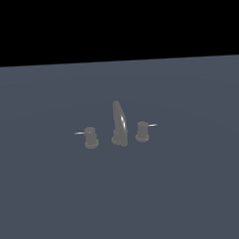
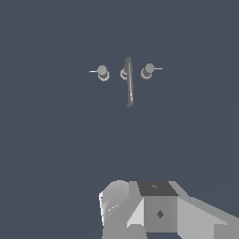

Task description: Turn on the faucet by rotating a designated handle.

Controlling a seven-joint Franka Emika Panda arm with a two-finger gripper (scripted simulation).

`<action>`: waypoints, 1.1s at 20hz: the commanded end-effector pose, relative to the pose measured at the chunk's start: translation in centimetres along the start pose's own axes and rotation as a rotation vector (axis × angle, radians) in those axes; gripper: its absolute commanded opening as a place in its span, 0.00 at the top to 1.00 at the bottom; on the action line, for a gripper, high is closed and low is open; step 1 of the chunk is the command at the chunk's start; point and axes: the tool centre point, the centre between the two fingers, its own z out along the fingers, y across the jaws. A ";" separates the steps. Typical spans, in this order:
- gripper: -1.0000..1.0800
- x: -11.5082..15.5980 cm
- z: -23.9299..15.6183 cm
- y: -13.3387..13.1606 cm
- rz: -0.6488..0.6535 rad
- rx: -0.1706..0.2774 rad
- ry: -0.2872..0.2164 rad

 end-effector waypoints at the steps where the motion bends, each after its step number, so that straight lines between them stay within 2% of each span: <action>1: 1.00 0.0 0.0 0.0 0.000 0.000 0.000; 12: 1.00 1.7 2.2 -0.6 0.079 0.001 -0.001; 22: 1.00 6.3 8.0 -1.4 0.285 0.005 -0.003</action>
